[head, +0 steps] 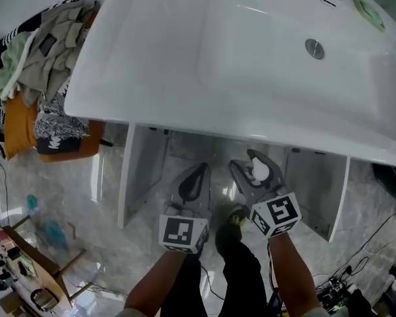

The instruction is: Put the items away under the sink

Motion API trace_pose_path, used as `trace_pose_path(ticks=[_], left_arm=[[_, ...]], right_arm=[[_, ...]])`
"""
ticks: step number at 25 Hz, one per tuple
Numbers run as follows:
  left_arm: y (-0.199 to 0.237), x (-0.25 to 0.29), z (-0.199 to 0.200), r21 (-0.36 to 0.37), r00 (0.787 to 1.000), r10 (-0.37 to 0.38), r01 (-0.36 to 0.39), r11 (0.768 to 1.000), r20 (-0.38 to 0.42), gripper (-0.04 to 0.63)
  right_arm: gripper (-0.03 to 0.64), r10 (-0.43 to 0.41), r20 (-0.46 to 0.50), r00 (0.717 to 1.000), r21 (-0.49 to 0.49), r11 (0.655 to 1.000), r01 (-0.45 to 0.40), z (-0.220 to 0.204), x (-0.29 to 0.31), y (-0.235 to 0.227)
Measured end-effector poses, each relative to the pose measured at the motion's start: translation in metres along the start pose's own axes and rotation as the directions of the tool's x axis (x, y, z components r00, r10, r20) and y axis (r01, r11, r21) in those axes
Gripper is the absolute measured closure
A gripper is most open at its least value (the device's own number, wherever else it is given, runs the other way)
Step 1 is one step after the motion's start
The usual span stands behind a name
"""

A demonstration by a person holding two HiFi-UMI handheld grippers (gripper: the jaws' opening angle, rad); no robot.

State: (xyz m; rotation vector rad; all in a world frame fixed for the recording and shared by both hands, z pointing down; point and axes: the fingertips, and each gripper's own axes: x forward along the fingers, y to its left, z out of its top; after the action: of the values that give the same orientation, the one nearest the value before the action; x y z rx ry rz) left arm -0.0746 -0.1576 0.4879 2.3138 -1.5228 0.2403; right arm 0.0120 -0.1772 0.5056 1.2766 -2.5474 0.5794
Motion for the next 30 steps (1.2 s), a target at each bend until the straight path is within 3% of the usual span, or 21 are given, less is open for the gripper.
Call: trace_pose_path(ticks=[6, 12, 16, 20, 23, 25, 30], left_arm=[[0.031, 0.025, -0.054, -0.024, 0.997, 0.052, -0.051, 0.998, 0.060, 0.584], [0.068, 0.072, -0.112, -0.002, 0.989, 0.086, -0.086, 0.996, 0.119, 0.584], [0.104, 0.102, -0.121, 0.045, 0.971, 0.128, -0.139, 0.989, 0.201, 0.584], [0.130, 0.129, -0.125, 0.015, 0.951, 0.154, -0.164, 0.986, 0.269, 0.584], [0.138, 0.144, -0.124, 0.024, 0.944, 0.155, -0.170, 0.985, 0.292, 0.584], [0.138, 0.149, -0.122, 0.068, 0.939, 0.157, -0.186, 0.980, 0.305, 0.584], [0.146, 0.161, -0.134, 0.117, 0.940, 0.168, -0.211, 0.971, 0.296, 0.584]], right_arm=[[0.408, 0.010, 0.043, 0.999, -0.040, 0.999, -0.008, -0.047, 0.061, -0.010], [0.408, 0.045, 0.115, 0.992, -0.083, 0.996, -0.036, -0.087, 0.139, -0.027], [0.408, 0.067, 0.153, 0.986, -0.105, 0.993, -0.051, -0.106, 0.193, -0.037], [0.408, 0.082, 0.195, 0.977, -0.156, 0.986, -0.051, -0.121, 0.240, -0.049], [0.408, 0.082, 0.197, 0.977, -0.208, 0.977, -0.040, -0.127, 0.275, -0.061], [0.408, 0.082, 0.190, 0.978, -0.230, 0.972, -0.037, -0.132, 0.292, -0.067], [0.408, 0.080, 0.178, 0.981, -0.257, 0.966, -0.032, -0.139, 0.305, -0.070]])
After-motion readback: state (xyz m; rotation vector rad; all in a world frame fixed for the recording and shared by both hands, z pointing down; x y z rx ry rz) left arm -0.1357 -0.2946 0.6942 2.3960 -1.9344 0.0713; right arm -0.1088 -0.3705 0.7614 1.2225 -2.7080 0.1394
